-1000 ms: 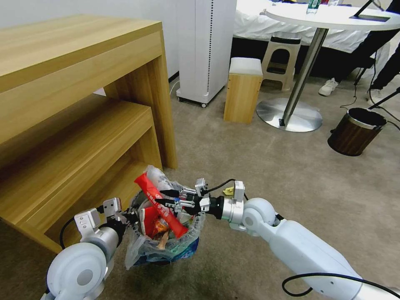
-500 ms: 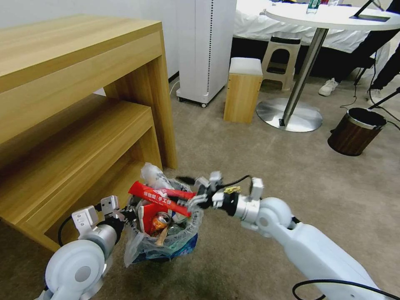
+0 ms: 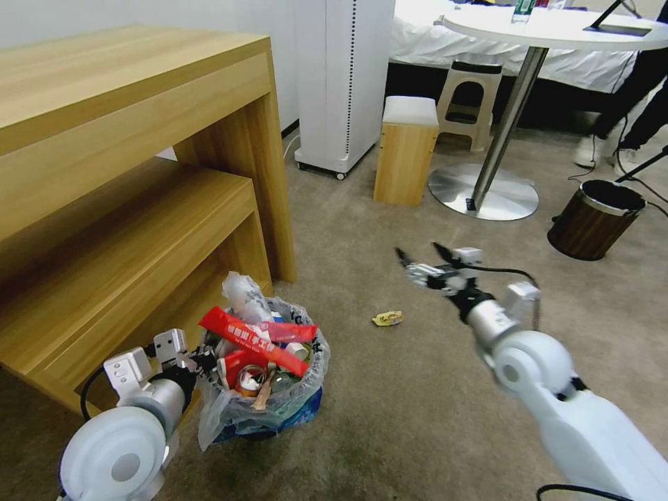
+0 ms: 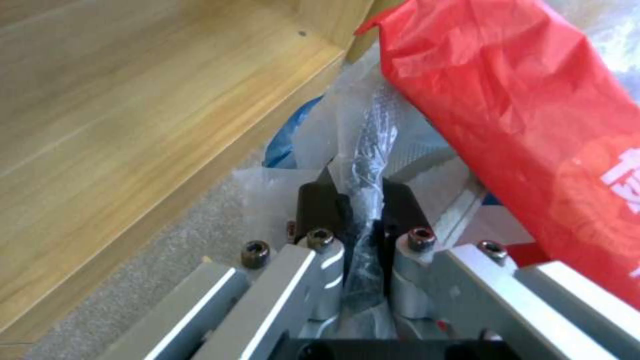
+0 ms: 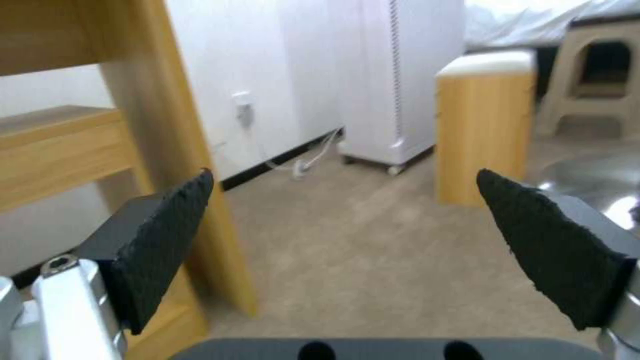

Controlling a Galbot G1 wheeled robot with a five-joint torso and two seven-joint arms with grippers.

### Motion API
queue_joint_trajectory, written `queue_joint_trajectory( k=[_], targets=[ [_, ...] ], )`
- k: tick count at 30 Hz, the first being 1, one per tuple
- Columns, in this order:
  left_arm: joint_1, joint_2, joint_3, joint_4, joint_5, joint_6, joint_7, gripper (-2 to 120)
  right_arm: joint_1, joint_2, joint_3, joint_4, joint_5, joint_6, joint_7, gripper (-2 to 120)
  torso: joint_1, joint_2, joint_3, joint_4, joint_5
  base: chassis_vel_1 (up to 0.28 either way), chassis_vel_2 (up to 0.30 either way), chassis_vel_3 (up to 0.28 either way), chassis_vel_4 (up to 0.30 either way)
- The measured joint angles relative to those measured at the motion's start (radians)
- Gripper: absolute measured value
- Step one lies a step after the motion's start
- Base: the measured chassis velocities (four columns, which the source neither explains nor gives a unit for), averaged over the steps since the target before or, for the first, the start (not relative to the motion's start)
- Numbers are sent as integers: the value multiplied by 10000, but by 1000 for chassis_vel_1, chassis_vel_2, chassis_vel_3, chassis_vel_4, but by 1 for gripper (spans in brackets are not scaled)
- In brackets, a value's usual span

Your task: Pick up the trash bin and place the garbage on the floor into it.

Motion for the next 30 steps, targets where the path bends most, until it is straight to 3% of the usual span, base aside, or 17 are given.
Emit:
queue_joint_trajectory(
  k=[12,30],
  targets=[
    [261,-94,-29,-290,14,249,-49,3,-918,457,1033,-861,-803,1126,-468,100,0,0,0,2,0,0,0,0,0],
    [336,-100,-46,-238,390,43,-46,3,-1240,596,838,-957,-971,1366,-722,100,0,0,1,3,-2,0,0,0,0]
  ],
)
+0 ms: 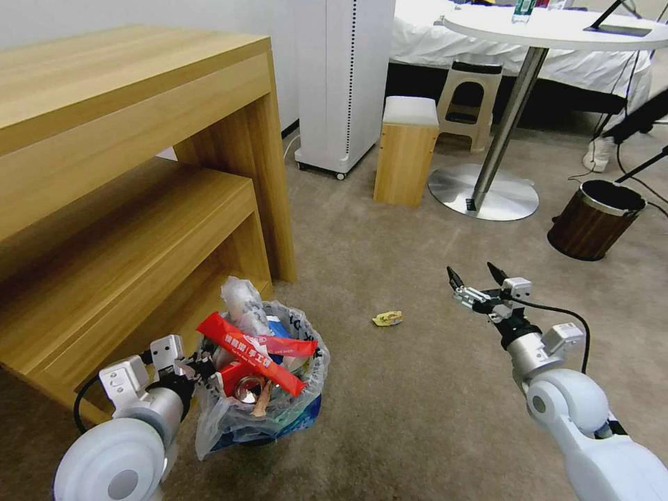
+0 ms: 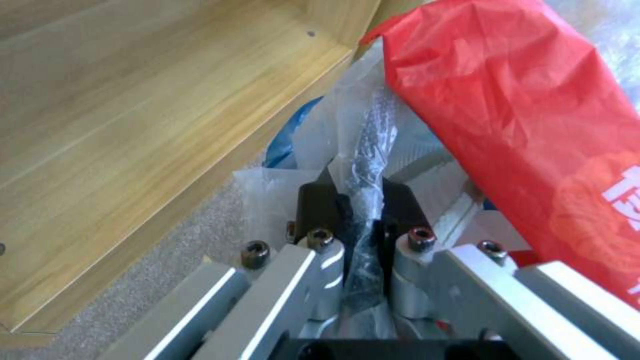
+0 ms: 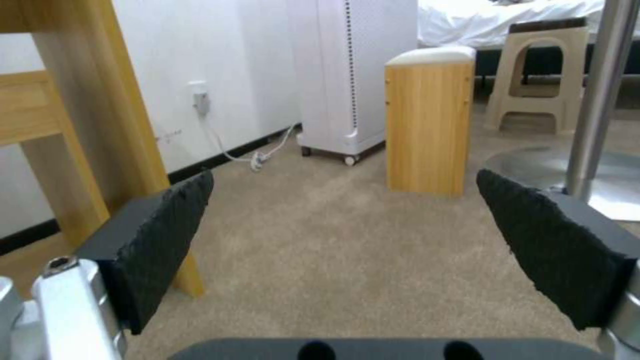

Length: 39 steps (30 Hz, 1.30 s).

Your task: Pick up the trash bin and place the garbage on the floor into it.

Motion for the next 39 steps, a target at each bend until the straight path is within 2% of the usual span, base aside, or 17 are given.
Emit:
queue_joint_trajectory(
  k=[17,33,39],
  targets=[
    [24,-30,29,8,47,-32,56,3,92,3,-240,-198,-94,211,-377,100,0,0,1,-1,1,0,0,0,0],
    [12,-78,67,78,98,-54,101,3,140,57,-459,-335,-132,145,-80,100,0,0,0,-1,0,0,0,0,0],
    [74,-105,83,69,164,-54,117,3,221,66,-554,-418,-133,179,-85,100,-1,0,-1,-1,1,-99,79,88,-113]
  ],
)
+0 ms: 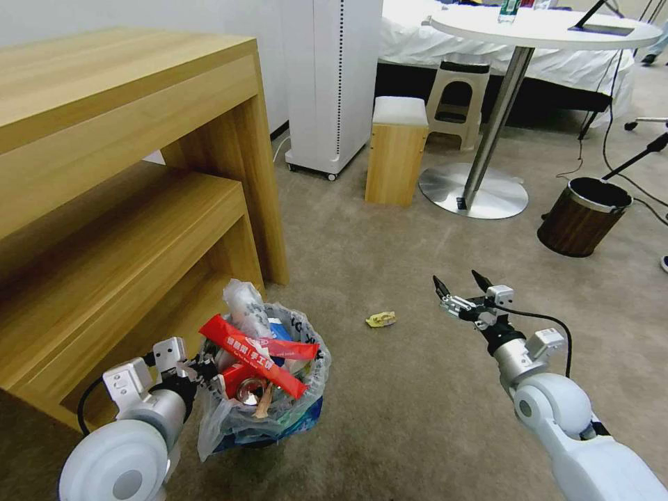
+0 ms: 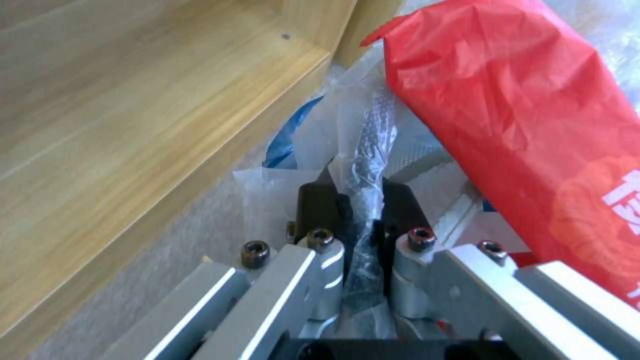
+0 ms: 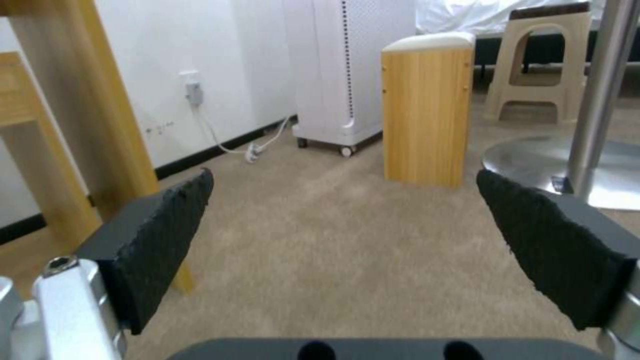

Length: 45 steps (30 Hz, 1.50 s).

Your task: Pick up the trash bin and place the garbage on the floor into it.

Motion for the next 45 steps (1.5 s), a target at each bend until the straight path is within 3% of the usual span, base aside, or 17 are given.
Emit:
queue_joint_trajectory(
  k=[10,20,28,31,32,33,34,35,36,37,39,42,43,45],
  targets=[
    [29,6,-21,-18,28,-1,31,3,163,1,-191,-160,-6,151,-94,100,2,-1,5,2,2,-191,193,205,-202],
    [-64,36,1,96,-14,11,52,3,327,39,-437,-439,-277,159,-21,100,1,0,-1,1,0,-38,22,22,-33],
    [-145,31,93,180,-20,13,62,3,842,-97,-925,-1347,-639,-544,450,100,2,0,1,0,0,0,0,0,0],
    [-124,24,124,184,1,19,62,3,1378,-392,-1040,-2228,-784,-2033,-1158,100,1,-1,1,1,-2,0,0,0,0],
    [-124,24,124,184,1,19,62,3,1378,-392,-1040,-2228,-784,-2033,-1158,100,1,-1,1,1,-2,0,0,0,0],
    [-107,25,125,176,7,20,62,3,1587,-449,-1105,-2612,-912,-2195,-1889,100,1,0,1,-1,0,0,0,0,0],
    [-99,26,125,168,10,22,63,3,1722,-466,-1149,-2864,-1013,-2198,-2392,100,1,-1,1,-1,0,0,0,0,0],
    [-73,26,125,140,24,24,64,3,2072,-476,-1268,-3474,-1344,-2028,-3717,100,1,0,1,0,0,0,0,0,0],
    [-73,26,125,140,24,24,64,3,2072,-476,-1268,-3474,-1344,-2028,-3717,100,1,0,1,0,0,0,0,0,0],
    [-52,24,126,123,46,25,66,3,2403,-452,-1396,-4002,-1737,-1802,-4821,100,1,0,2,1,1,0,0,0,0],
    [-16,15,126,84,76,27,68,3,2888,-373,-1556,-4731,-2434,-1569,-5968,100,1,0,1,2,1,0,0,0,0],
    [-4,14,126,72,87,28,70,3,3102,-319,-1603,-5102,-2847,-1432,-6366,100,2,0,2,3,-1,0,0,0,0],
    [15,21,118,61,97,28,79,3,3602,-151,-1640,-6050,-3906,-990,-7219,100,1,-1,2,1,2,0,0,0,0],
    [20,30,104,61,102,29,88,3,3969,-24,-1661,-6724,-4428,-702,-7650,100,1,-1,1,0,0,0,0,0,0]
  ],
)
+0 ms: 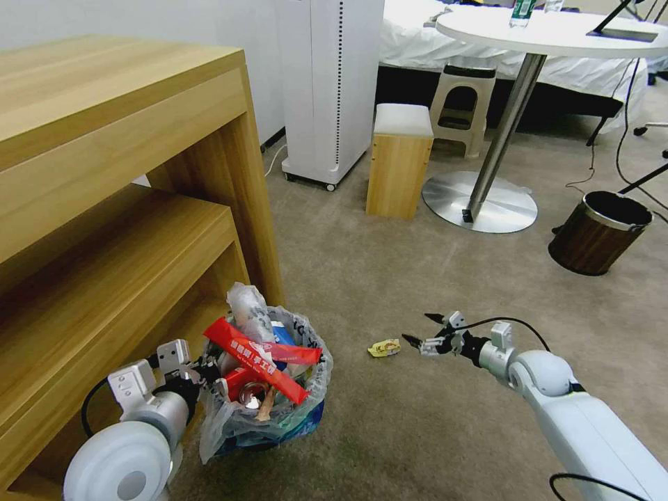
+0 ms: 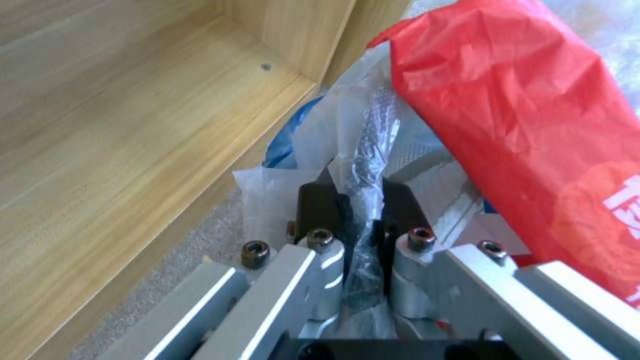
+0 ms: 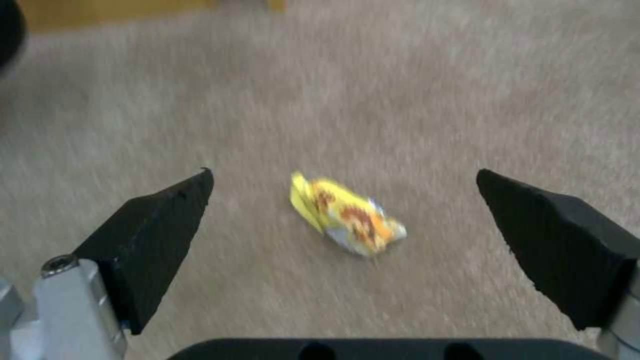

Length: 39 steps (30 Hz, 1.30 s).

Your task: Pick up the trash bin and place the garbage on the floor into it.

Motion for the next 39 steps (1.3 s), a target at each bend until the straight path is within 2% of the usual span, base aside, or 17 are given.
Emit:
queue_joint_trajectory(
  k=[2,7,10,14,17,22,39],
  targets=[
    [-7,2,-8,10,3,0,4,3,427,182,-6,-814,-522,386,-222,100,1,0,0,-1,1,0,0,0,0],
    [-53,-19,21,75,18,0,14,3,1022,487,-9,-1766,-807,795,-61,100,1,0,1,0,0,0,0,0,0],
    [-99,-82,109,163,91,0,43,3,1648,896,-41,-2834,-987,1521,169,100,0,0,1,1,-3,0,0,0,0],
    [-107,-101,146,197,122,0,61,3,1834,1056,-92,-3232,-1034,1796,175,100,1,0,1,0,-1,0,0,0,0],
    [-136,-128,214,221,151,0,81,3,2246,1645,-283,-4151,-1081,2295,25,100,0,0,1,0,-1,0,0,0,0],
    [-132,-87,161,196,145,-2,83,3,2356,2035,-397,-4439,-1145,2305,-22,100,0,0,1,2,-2,0,0,0,0],
    [-128,-149,282,295,261,-17,113,3,2588,2412,-426,-5463,-1879,2206,647,100,0,0,0,0,-2,0,0,0,0]
  ],
)
